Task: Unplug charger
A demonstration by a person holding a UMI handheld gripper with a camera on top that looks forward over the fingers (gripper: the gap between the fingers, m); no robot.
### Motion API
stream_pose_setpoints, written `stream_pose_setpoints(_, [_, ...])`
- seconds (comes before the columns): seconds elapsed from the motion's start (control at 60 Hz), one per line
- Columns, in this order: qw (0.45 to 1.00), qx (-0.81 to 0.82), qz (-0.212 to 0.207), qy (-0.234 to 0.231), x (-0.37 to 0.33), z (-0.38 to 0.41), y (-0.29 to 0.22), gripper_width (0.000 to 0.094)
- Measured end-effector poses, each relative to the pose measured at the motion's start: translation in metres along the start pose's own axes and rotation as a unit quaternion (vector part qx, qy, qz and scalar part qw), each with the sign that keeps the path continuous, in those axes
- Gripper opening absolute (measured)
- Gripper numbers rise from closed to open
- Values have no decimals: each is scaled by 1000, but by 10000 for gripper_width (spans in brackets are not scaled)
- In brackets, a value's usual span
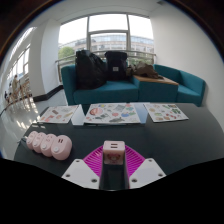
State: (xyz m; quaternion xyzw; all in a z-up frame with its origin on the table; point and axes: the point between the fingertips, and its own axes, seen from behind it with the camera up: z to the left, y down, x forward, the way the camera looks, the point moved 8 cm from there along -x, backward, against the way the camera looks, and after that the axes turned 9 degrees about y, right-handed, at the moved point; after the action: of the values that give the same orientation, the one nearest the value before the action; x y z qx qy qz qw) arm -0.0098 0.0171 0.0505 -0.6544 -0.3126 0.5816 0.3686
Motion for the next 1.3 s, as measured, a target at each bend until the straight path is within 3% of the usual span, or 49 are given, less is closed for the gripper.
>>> stream_pose_setpoints(0.283, [1000, 2, -1, 27, -13, -8, -15, 574])
stream_pose_setpoints(0.45, [997, 21, -68, 11, -91, -17, -62, 805])
stream_pose_setpoints(0.617, [992, 36, -120, 3, -183, -38, -81, 804])
stream_pose_setpoints(0.917, [992, 24, -120, 8, -283, -71, -22, 809])
stream_pose_setpoints(1.3, [993, 18, -119, 14, -330, -93, 20, 815])
